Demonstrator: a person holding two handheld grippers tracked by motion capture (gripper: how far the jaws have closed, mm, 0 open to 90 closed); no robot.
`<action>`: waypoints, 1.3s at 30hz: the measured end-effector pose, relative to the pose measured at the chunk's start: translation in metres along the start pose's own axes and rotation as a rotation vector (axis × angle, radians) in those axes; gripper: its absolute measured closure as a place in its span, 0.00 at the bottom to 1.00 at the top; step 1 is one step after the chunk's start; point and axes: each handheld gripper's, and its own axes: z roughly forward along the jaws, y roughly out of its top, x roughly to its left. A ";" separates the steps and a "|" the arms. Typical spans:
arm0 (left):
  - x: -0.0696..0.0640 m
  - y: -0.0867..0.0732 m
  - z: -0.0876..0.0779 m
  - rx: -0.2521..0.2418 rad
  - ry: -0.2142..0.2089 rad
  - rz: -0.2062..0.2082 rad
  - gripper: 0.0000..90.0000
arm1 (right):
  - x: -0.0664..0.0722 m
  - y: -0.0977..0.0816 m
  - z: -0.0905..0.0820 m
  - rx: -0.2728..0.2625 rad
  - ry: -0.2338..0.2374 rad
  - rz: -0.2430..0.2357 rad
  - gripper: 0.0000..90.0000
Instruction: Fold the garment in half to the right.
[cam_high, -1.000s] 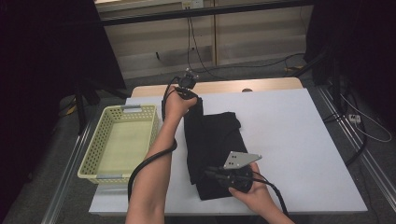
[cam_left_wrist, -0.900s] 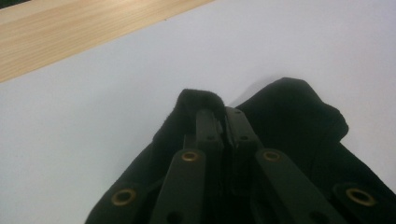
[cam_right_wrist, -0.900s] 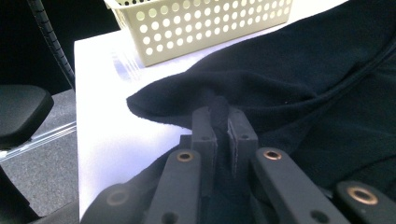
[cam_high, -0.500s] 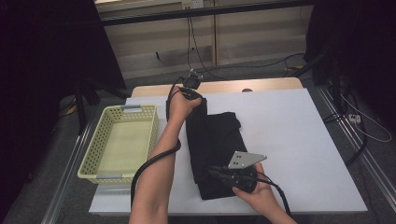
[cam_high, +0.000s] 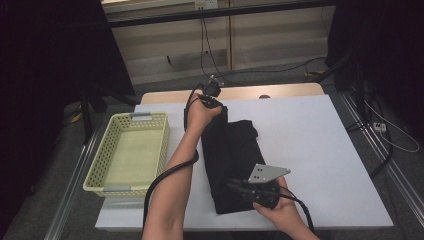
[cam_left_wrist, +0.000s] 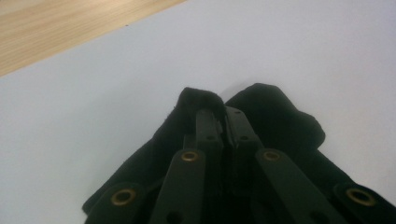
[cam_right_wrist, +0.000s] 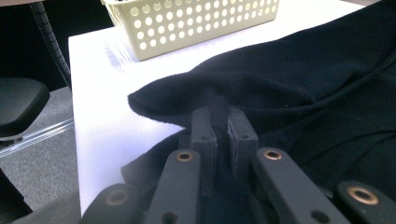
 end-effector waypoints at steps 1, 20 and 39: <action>-0.002 0.001 0.002 -0.001 0.001 0.000 0.96 | 0.000 -0.001 -0.001 0.000 -0.001 0.001 0.94; -0.009 -0.015 0.015 -0.105 -0.086 0.038 0.42 | -0.016 -0.009 -0.033 0.031 -0.069 0.022 0.42; 0.009 -0.067 -0.017 -0.155 -0.066 0.078 0.26 | -0.013 0.021 0.015 0.094 -0.030 -0.067 0.35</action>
